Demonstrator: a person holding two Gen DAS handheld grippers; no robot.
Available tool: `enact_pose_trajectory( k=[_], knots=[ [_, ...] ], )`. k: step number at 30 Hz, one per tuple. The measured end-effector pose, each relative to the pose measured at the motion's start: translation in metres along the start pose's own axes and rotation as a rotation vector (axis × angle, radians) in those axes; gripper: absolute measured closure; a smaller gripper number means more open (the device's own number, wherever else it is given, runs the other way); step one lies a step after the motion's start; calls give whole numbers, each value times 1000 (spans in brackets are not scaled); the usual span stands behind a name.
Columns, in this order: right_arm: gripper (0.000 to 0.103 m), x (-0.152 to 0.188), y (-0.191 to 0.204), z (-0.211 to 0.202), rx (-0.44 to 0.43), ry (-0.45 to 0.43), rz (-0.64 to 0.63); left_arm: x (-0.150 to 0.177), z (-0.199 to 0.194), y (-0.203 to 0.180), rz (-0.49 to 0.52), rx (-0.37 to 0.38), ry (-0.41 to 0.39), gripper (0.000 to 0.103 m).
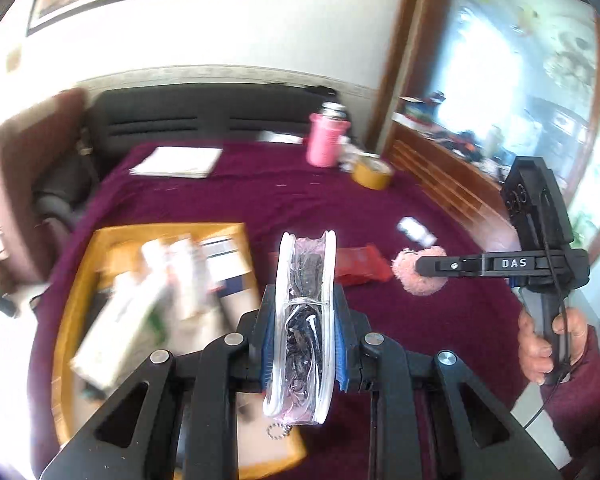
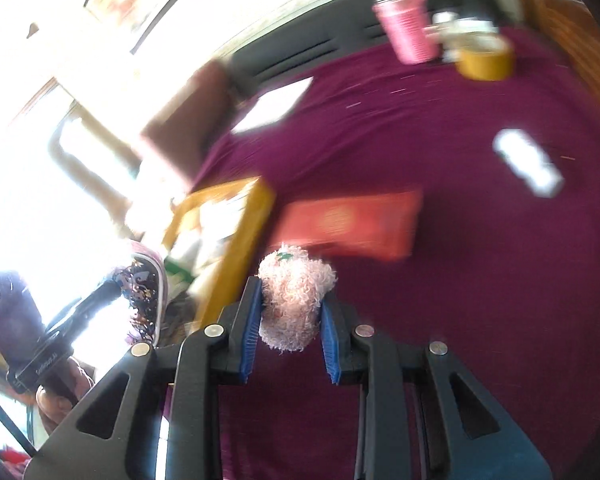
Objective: Organize objects
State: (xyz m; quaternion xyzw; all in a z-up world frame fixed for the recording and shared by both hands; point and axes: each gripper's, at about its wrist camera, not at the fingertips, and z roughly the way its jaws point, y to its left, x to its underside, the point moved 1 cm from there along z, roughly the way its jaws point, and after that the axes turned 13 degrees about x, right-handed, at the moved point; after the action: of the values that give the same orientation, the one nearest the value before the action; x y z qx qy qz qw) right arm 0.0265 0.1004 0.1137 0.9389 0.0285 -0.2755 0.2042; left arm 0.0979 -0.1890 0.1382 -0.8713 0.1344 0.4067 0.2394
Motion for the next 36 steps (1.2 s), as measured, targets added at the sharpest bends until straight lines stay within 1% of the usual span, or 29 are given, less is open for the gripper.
enact_pose_trajectory(
  k=[3,6,8,10,11,12,13,15,18,19,20,21,22,23,24,25,27,29,31,32,33,35,36],
  knots=[
    [78,4,47,28,-35,54,-82,22,-27,36,-77,-86,3,83],
    [78,10,90,60,-52,121,-154,44,-35,72,-170,-163,27,83],
    [78,16,115,81,-48,166,-193,55,-33,93,-234,-165,45,83],
    [78,23,136,97,-45,192,-237,62,-25,109,-281,-184,73,82],
    [78,25,144,104,-37,201,-254,64,-21,117,-307,-173,74,82],
    [78,27,155,113,-21,210,-275,64,-17,121,-330,-145,70,82],
    [78,28,162,120,-4,213,-290,63,-12,124,-342,-134,66,81],
    [78,29,174,136,30,224,-310,61,-6,123,-321,-168,65,78],
    [78,27,185,155,50,246,-332,63,-3,117,-271,-199,65,77],
    [76,26,188,159,69,238,-351,65,-4,114,-256,-210,65,77],
    [75,26,190,159,87,222,-367,66,-3,111,-239,-224,67,73],
    [73,27,192,157,96,203,-383,68,-4,107,-222,-235,63,64],
    [68,27,193,154,89,191,-389,69,-7,104,-205,-242,51,51],
    [65,26,194,148,83,178,-389,68,-9,102,-194,-248,38,46],
    [58,25,193,138,78,153,-384,67,-13,98,-182,-255,18,42],
    [53,24,192,130,74,130,-378,66,-17,95,-174,-262,1,42],
    [50,19,191,112,67,71,-360,62,-27,87,-163,-272,-42,41],
    [48,16,186,97,68,20,-335,58,-32,79,-158,-300,-74,36],
    [41,14,177,81,73,-43,-293,53,-34,69,-139,-348,-95,27],
    [40,13,173,76,79,-68,-274,51,-35,63,-126,-383,-105,27],
    [38,13,170,72,89,-98,-252,48,-36,57,-111,-424,-122,26],
    [38,18,161,63,111,-135,-228,44,-37,44,-75,-524,-153,21],
    [38,21,156,60,129,-150,-217,42,-37,37,-55,-583,-168,15]
  ],
)
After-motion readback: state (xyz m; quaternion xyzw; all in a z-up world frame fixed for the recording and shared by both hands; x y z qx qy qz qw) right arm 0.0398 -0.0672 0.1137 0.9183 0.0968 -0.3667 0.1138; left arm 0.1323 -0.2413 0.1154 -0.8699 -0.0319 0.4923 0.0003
